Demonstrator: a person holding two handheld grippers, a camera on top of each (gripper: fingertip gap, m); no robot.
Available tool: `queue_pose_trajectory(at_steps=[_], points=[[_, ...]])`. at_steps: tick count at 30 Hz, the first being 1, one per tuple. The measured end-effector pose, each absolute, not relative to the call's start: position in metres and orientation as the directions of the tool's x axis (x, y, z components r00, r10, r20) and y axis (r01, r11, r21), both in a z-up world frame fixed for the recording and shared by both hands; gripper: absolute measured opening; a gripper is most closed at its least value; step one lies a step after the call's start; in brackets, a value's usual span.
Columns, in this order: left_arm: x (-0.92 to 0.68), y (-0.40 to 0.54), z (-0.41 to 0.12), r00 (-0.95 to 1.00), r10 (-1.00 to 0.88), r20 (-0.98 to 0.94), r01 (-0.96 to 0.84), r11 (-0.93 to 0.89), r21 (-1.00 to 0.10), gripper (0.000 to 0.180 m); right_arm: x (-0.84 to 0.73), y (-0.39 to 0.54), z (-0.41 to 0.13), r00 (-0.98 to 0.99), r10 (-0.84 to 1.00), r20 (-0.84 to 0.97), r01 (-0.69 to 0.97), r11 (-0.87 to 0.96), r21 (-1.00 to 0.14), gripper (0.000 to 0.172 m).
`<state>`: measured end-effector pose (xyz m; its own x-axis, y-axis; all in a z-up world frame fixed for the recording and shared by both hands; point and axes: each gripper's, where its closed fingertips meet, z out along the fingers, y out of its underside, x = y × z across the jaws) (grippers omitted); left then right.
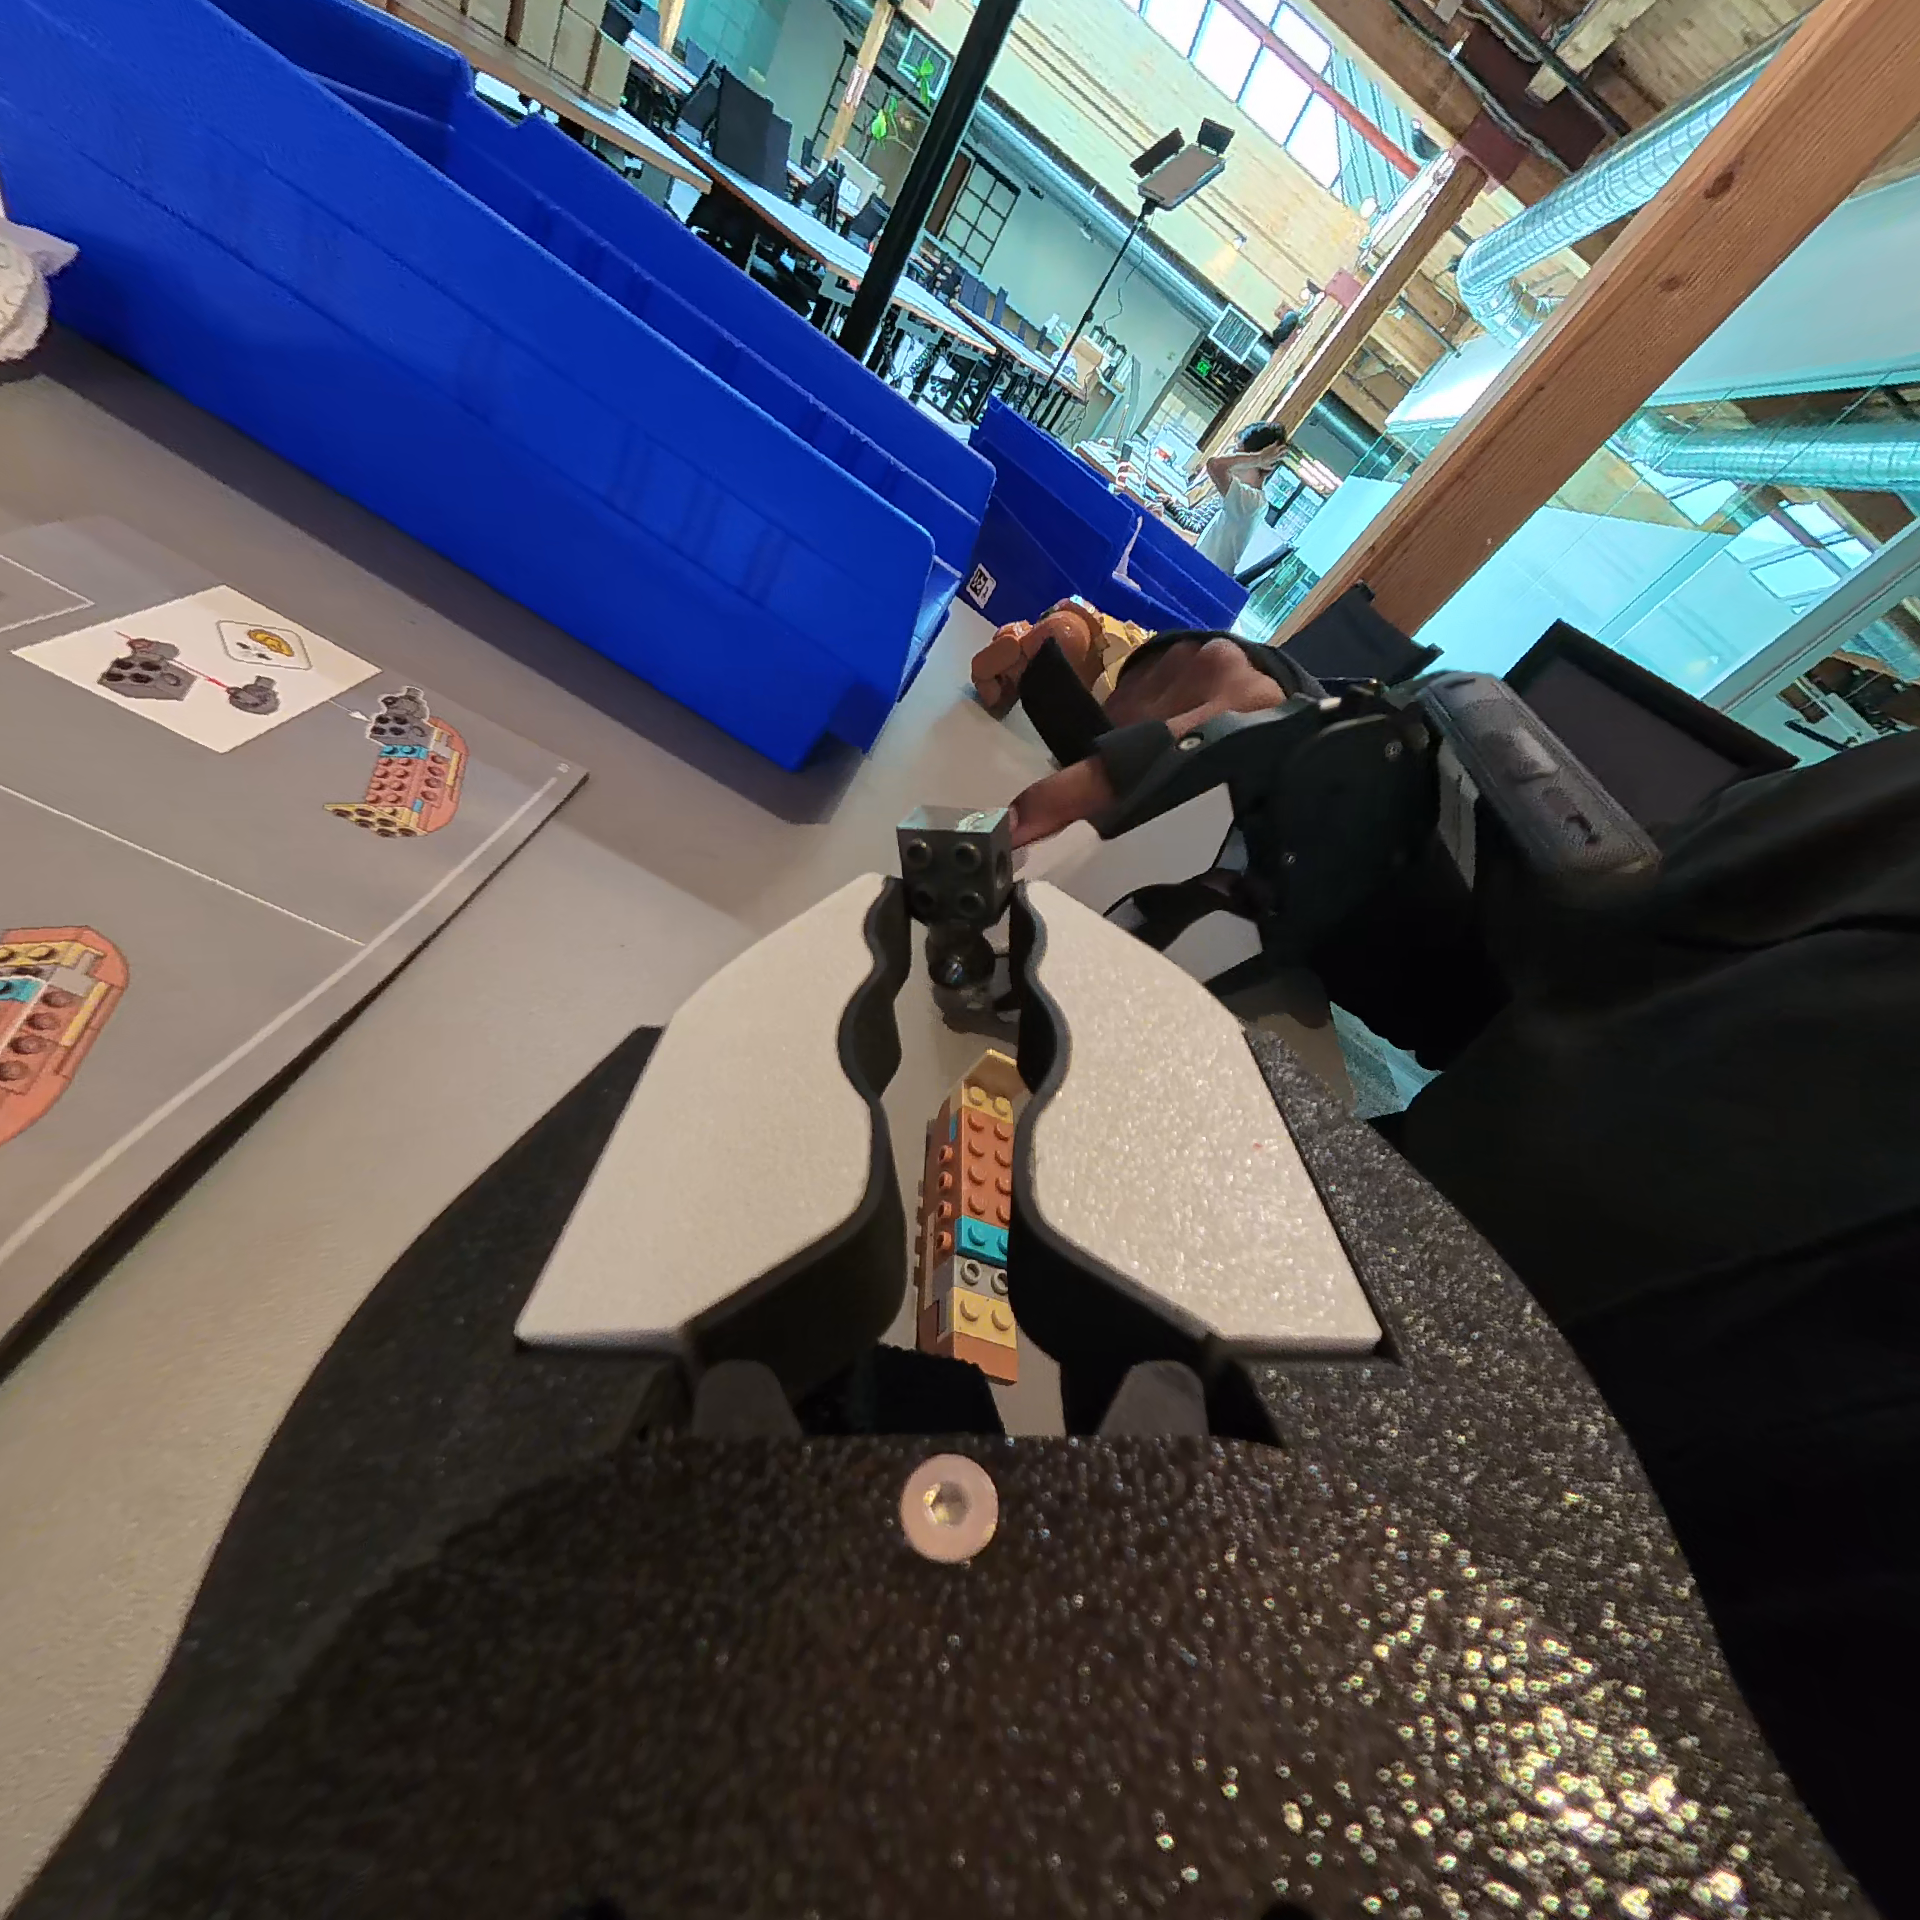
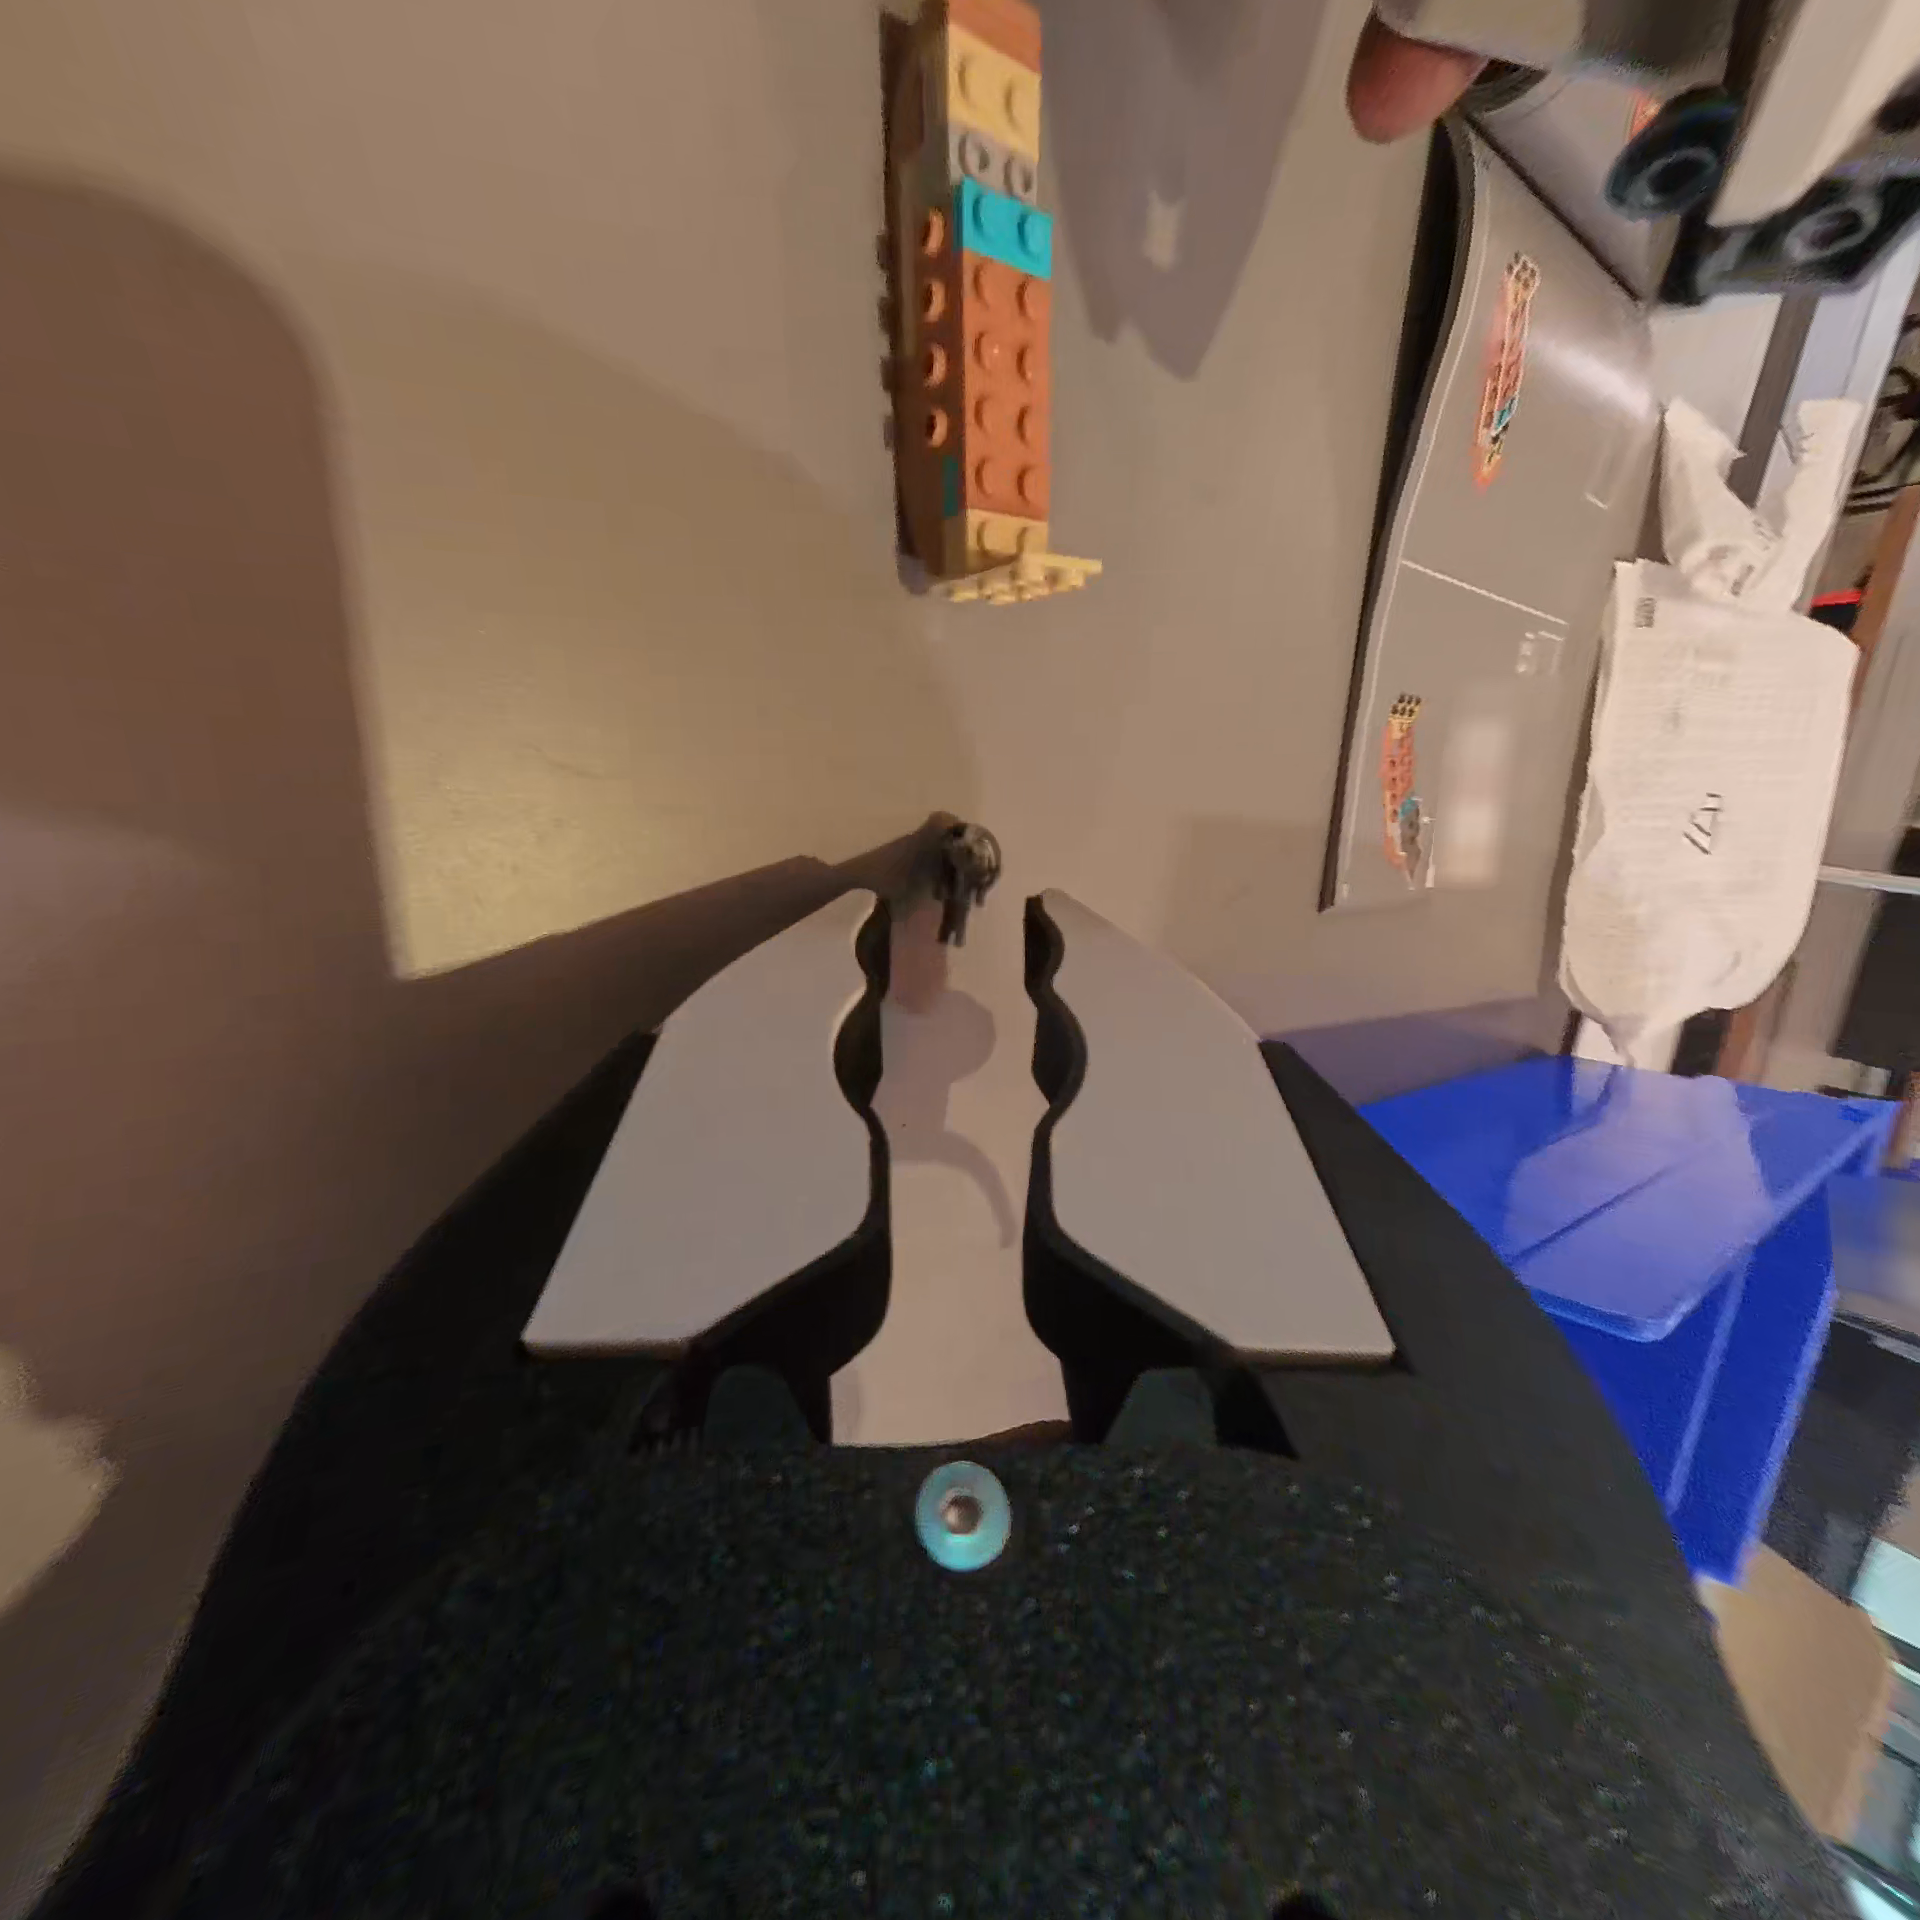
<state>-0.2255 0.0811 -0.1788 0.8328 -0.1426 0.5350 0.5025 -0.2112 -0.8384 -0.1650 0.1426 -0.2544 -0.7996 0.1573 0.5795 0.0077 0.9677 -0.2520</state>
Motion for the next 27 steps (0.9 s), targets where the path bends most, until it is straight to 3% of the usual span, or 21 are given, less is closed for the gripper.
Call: queue_pose_trajectory(at_steps=[10,21,27], points=[[-0.223,0.081,-0.18,0.84,-0.142,0.524,0.49,-0.22,-0.844,0.018,-0.162,0.136,-0.242,-0.888,0.361,0.284,0.163,0.826,-0.54,0.027],[-0.222,0.081,-0.181,0.841,-0.143,0.523,0.486,-0.227,-0.844,0.018,-0.156,0.13,-0.251,-0.948,0.114,0.299,-0.042,0.882,-0.47,0.024],[-0.222,0.081,-0.181,0.84,-0.143,0.523,0.485,-0.232,-0.843,0.018,-0.165,0.133,-0.261,-0.951,0.126,0.282,-0.001,0.912,-0.409,0.014]])
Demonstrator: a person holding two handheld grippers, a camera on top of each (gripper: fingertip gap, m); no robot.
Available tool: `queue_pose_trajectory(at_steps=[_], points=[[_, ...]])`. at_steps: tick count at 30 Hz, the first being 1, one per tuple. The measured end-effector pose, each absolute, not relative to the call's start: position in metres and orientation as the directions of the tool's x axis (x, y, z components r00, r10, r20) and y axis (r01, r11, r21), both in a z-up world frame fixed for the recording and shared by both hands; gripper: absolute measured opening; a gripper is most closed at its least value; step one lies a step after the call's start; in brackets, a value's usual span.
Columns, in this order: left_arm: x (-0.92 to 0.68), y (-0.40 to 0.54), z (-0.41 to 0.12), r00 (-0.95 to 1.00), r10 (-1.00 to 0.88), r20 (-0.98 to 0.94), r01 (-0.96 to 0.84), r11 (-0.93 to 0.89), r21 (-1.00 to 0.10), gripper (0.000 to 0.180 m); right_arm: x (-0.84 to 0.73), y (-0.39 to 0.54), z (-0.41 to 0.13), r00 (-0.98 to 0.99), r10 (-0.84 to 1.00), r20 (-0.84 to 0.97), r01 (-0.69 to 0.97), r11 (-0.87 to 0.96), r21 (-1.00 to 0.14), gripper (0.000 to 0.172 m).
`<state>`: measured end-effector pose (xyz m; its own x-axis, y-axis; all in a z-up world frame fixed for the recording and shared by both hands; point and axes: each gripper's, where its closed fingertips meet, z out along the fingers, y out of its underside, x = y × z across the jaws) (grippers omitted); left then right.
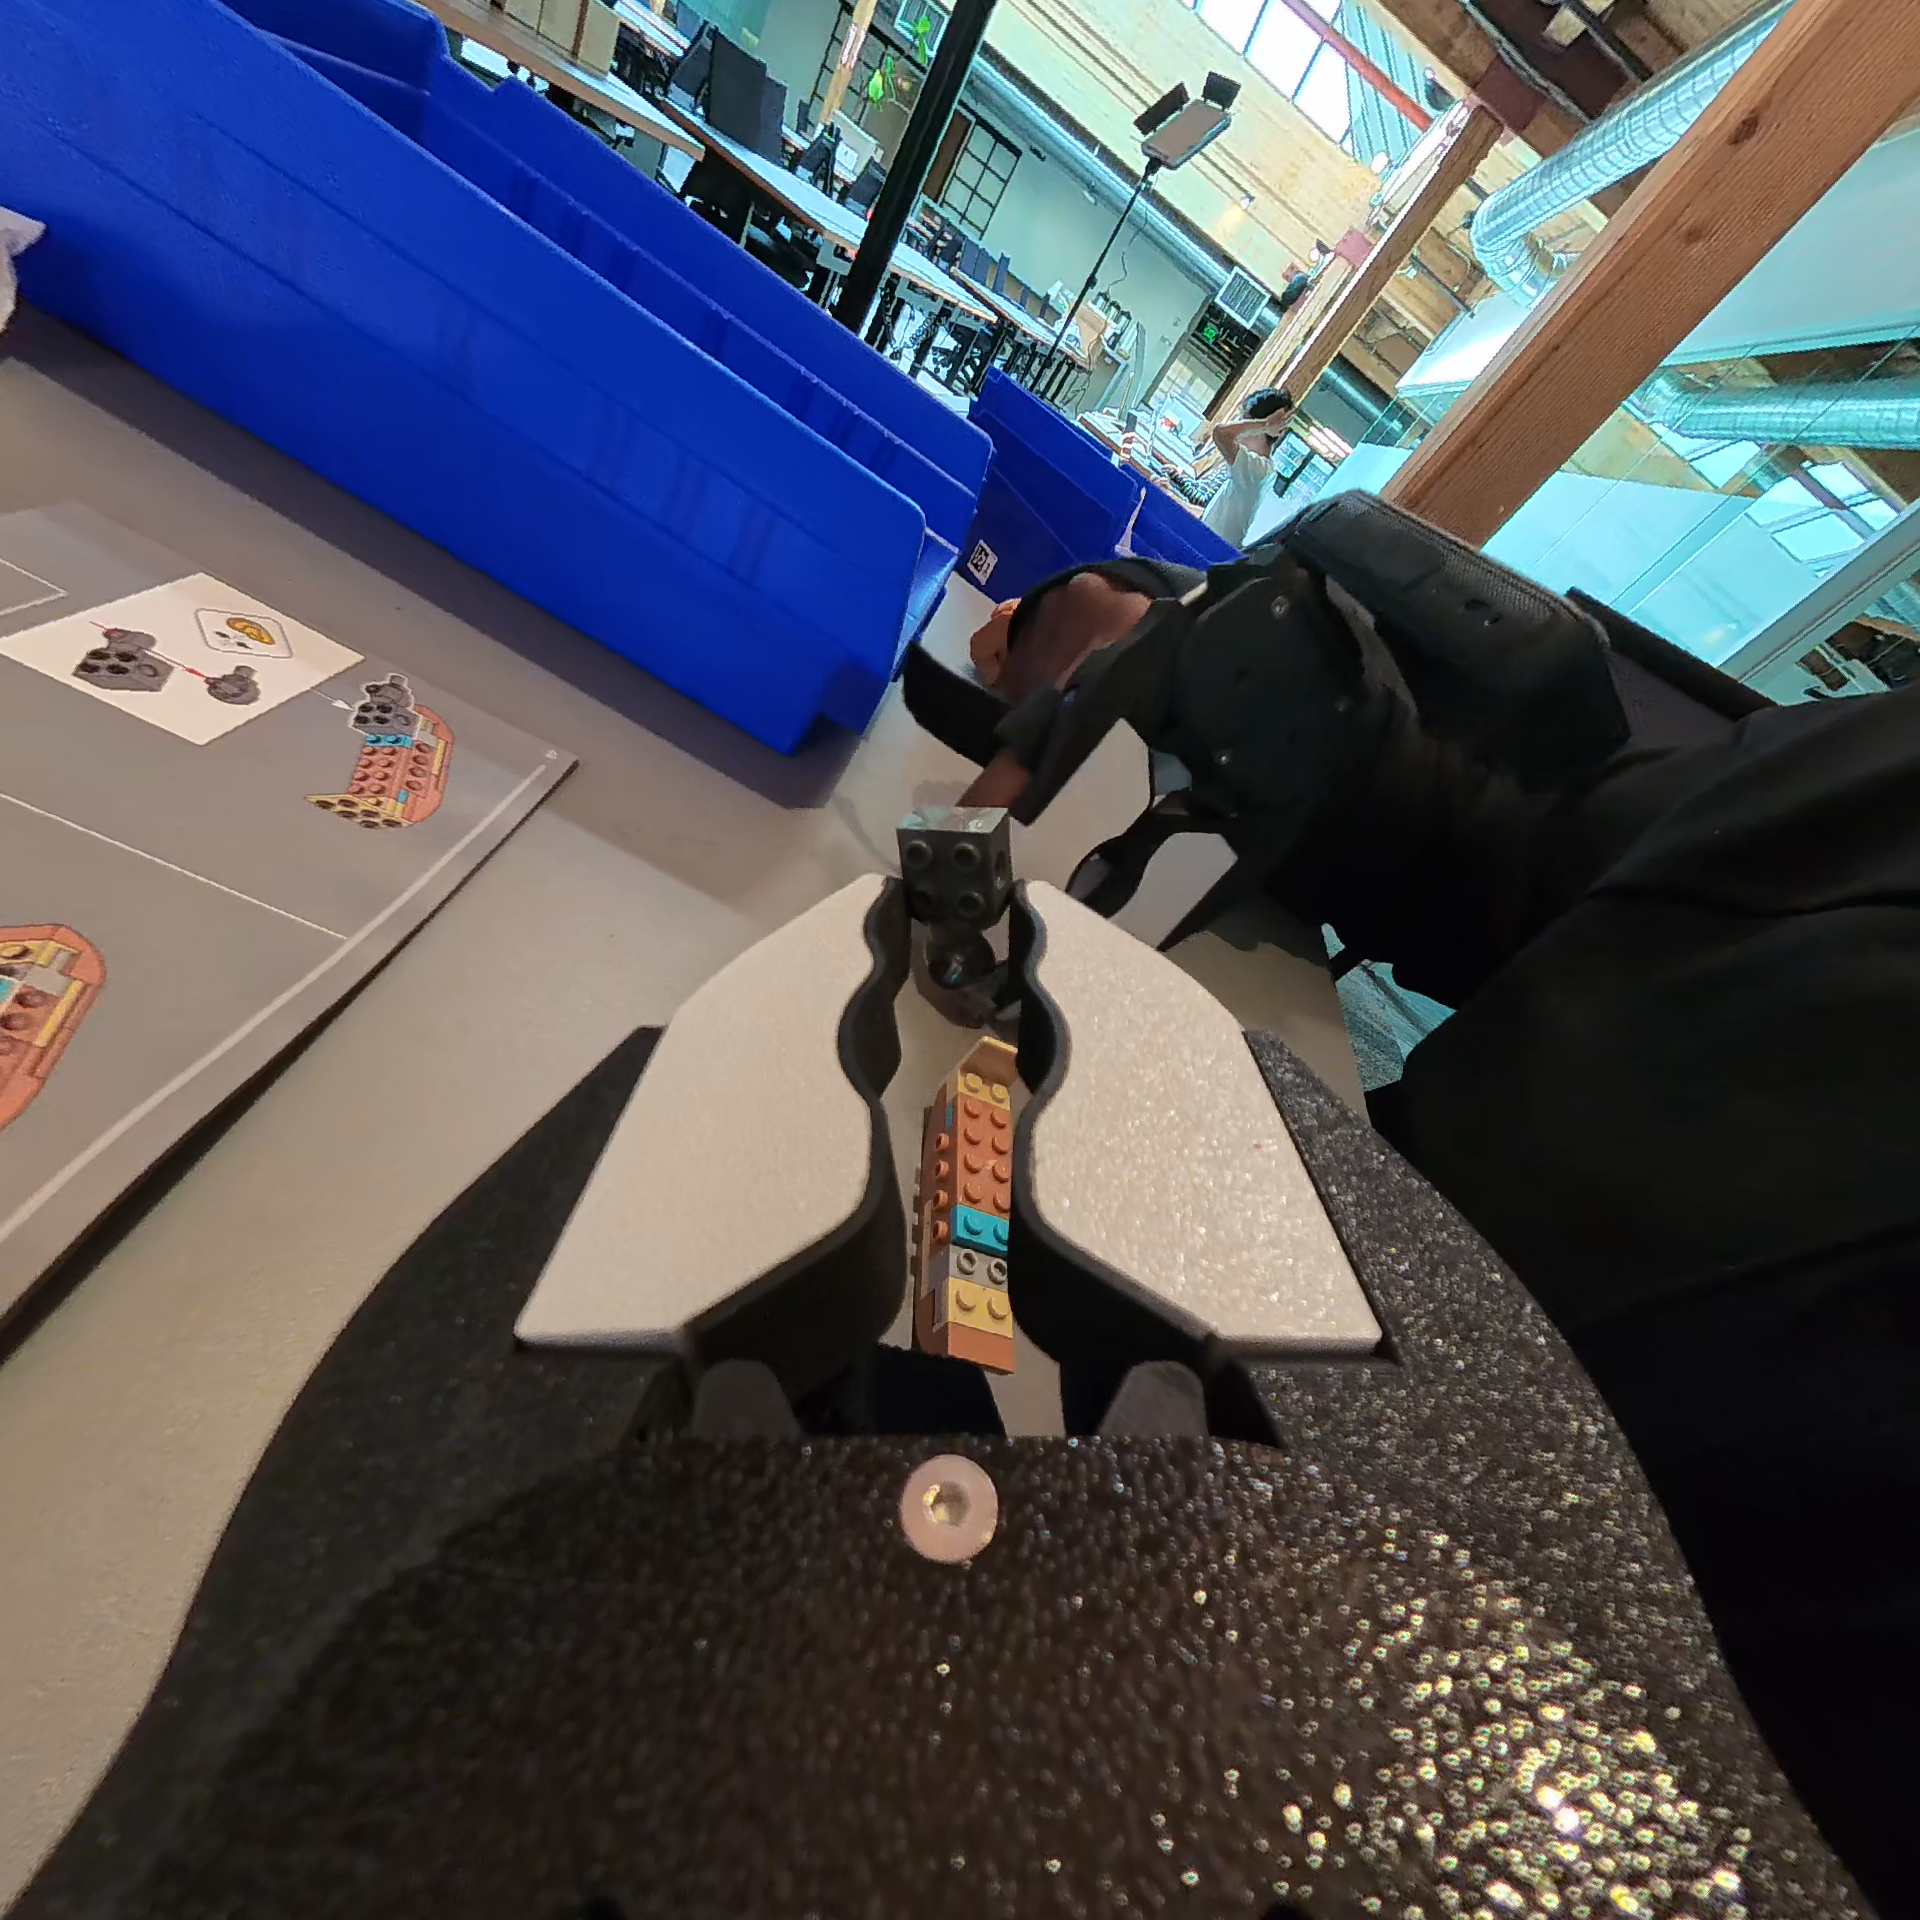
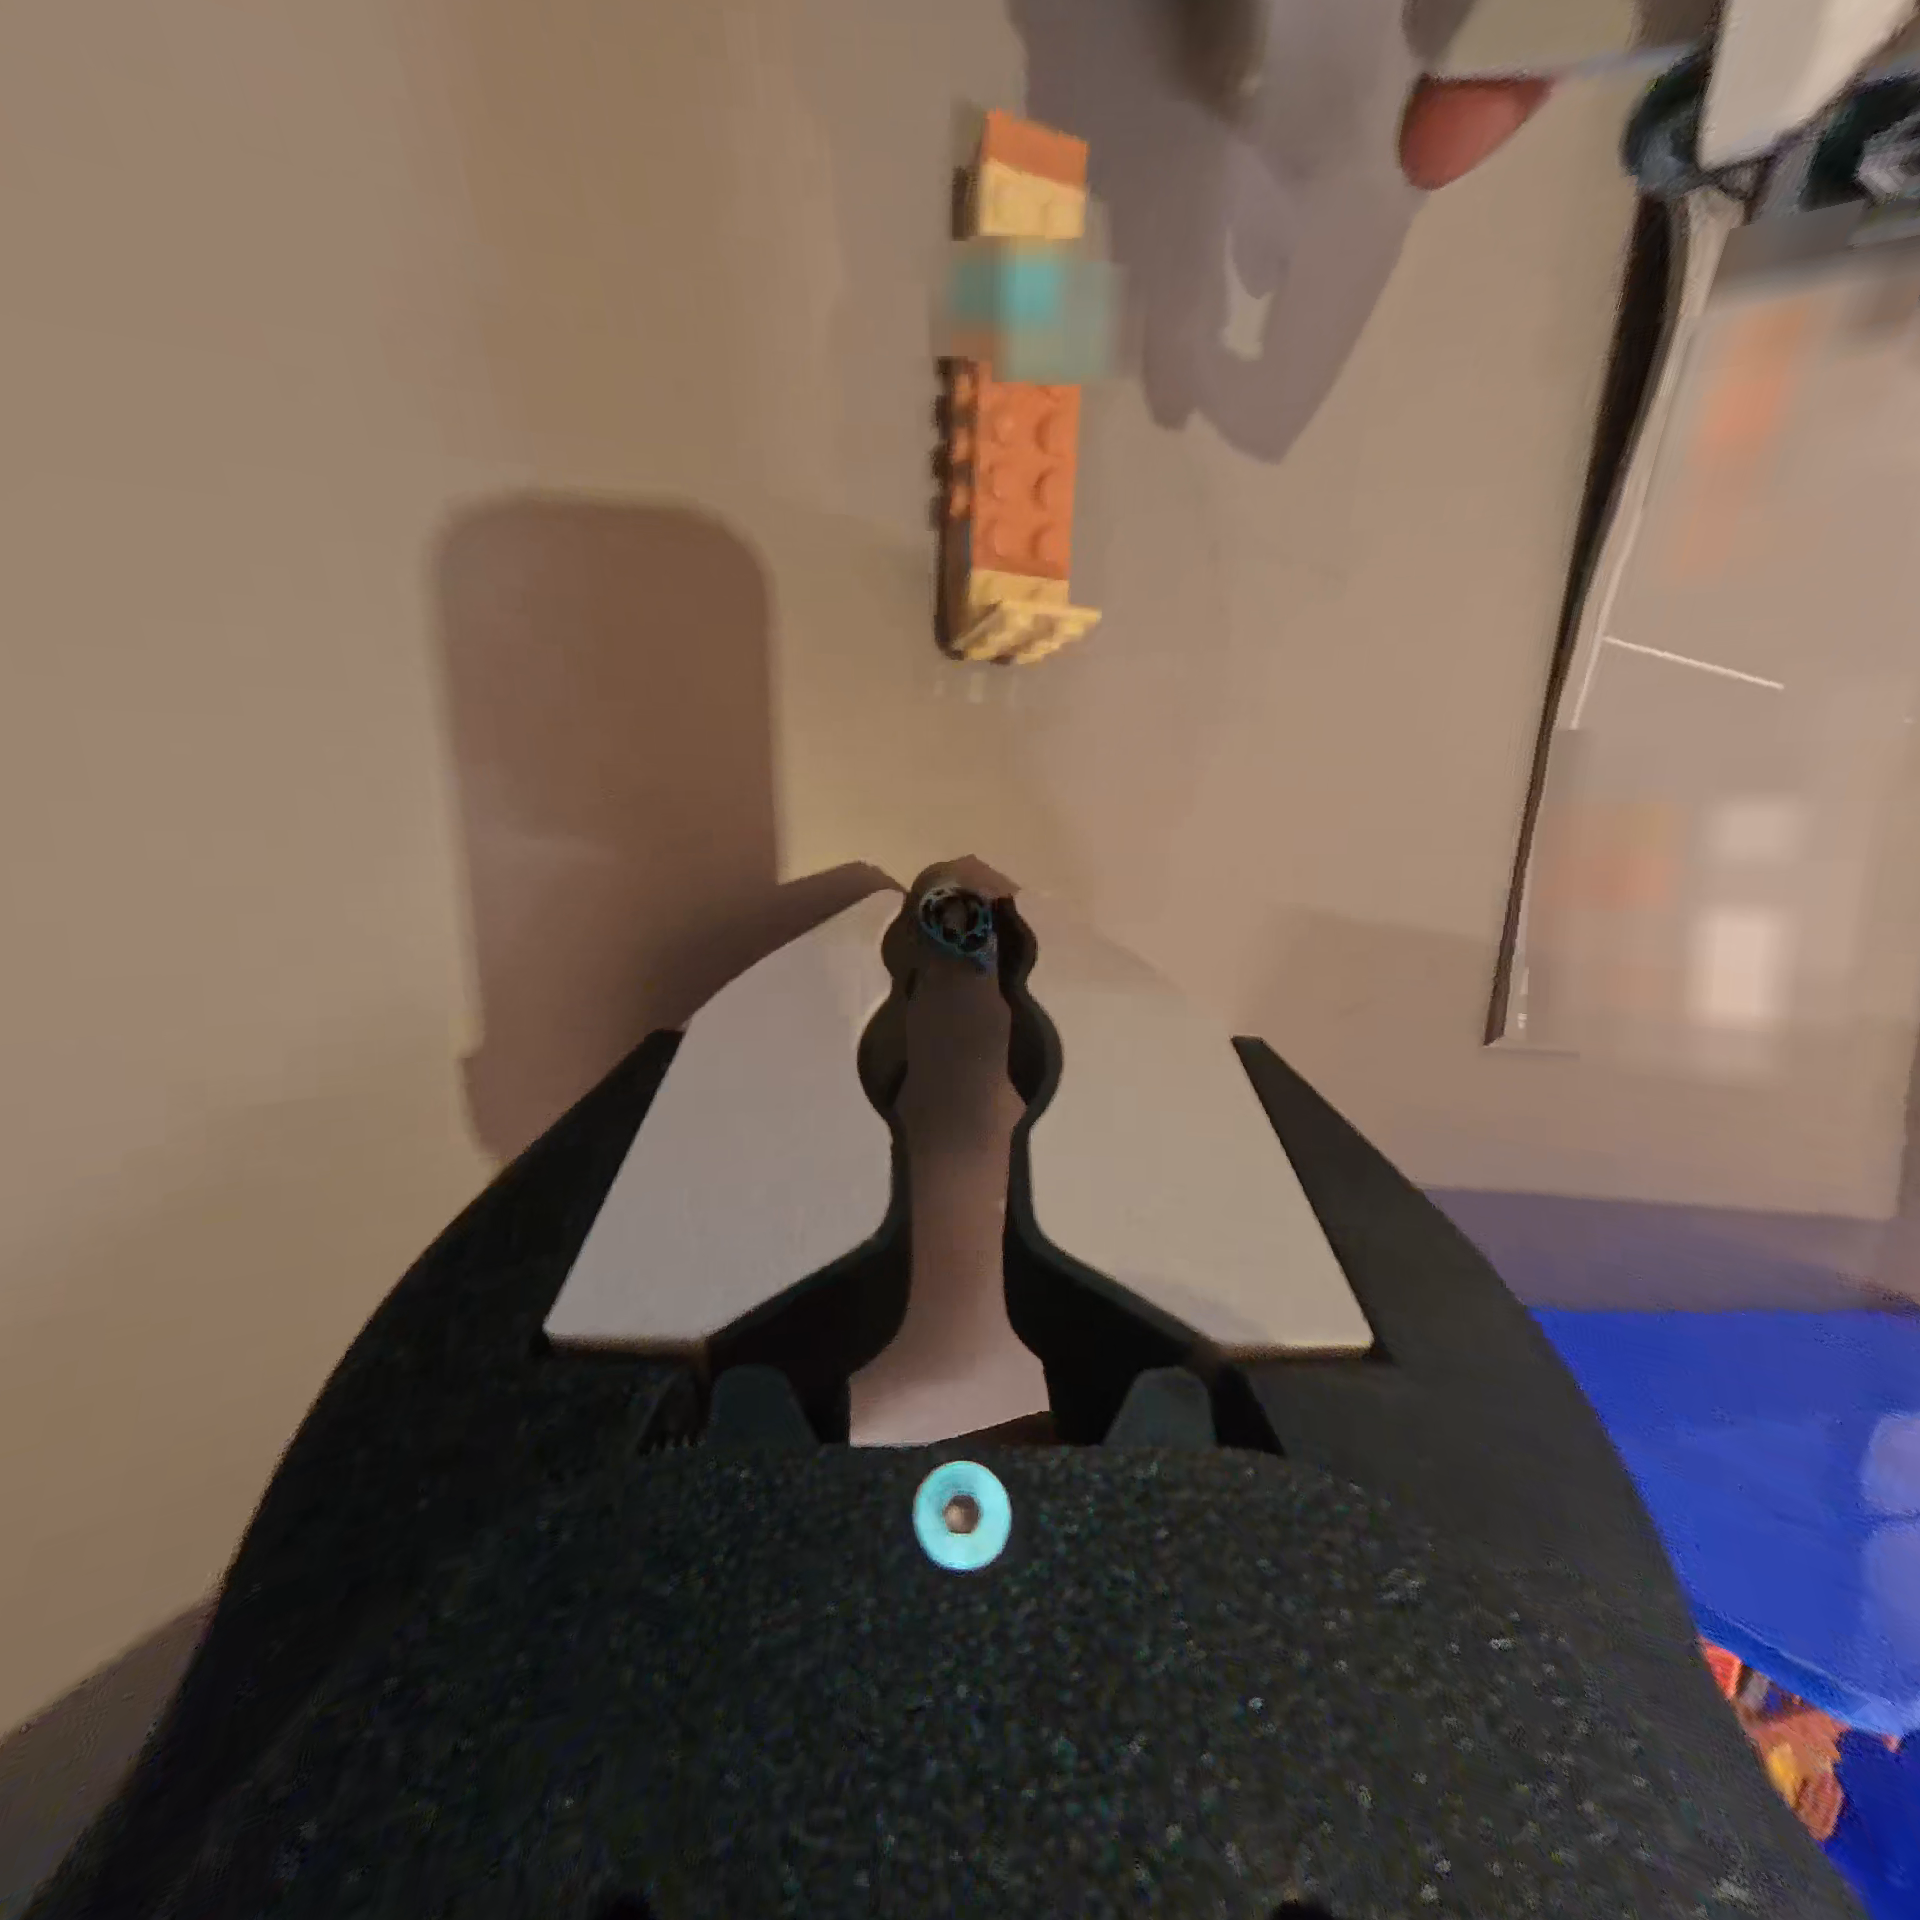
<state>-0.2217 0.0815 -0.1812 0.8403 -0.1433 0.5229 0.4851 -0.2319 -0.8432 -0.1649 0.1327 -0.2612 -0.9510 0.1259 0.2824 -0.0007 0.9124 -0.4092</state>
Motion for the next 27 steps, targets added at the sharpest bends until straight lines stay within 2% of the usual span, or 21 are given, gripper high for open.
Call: queue_pose_trajectory(at_steps=[2,4,7,9,11,13,27], points=[[-0.222,0.081,-0.181,0.84,-0.142,0.525,0.487,-0.23,-0.842,0.018,-0.174,0.135,-0.26,-0.931,0.187,0.312,0.047,0.912,-0.406,0.014],[-0.223,0.081,-0.181,0.841,-0.139,0.524,0.487,-0.23,-0.843,0.017,-0.192,0.137,-0.248,-0.859,0.284,0.426,0.076,0.893,-0.443,0.014],[-0.223,0.081,-0.182,0.844,-0.137,0.519,0.482,-0.232,-0.845,0.018,-0.219,0.136,-0.2,-0.603,0.489,0.63,0.006,0.793,-0.61,0.014],[-0.222,0.081,-0.182,0.845,-0.137,0.517,0.479,-0.235,-0.846,0.018,-0.22,0.14,-0.175,-0.453,0.618,0.643,-0.059,0.698,-0.714,0.019],[-0.222,0.082,-0.182,0.845,-0.137,0.517,0.479,-0.236,-0.846,0.018,-0.215,0.146,-0.181,-0.392,0.578,0.716,-0.076,0.755,-0.651,0.032],[-0.223,0.081,-0.182,0.845,-0.137,0.518,0.48,-0.233,-0.845,0.018,-0.207,0.145,-0.195,-0.418,0.502,0.757,-0.089,0.807,-0.585,0.034],[-0.224,0.081,-0.182,0.843,-0.132,0.521,0.484,-0.233,-0.843,0.018,-0.201,0.16,-0.237,-0.675,0.473,0.566,0.109,0.823,-0.558,0.026]])
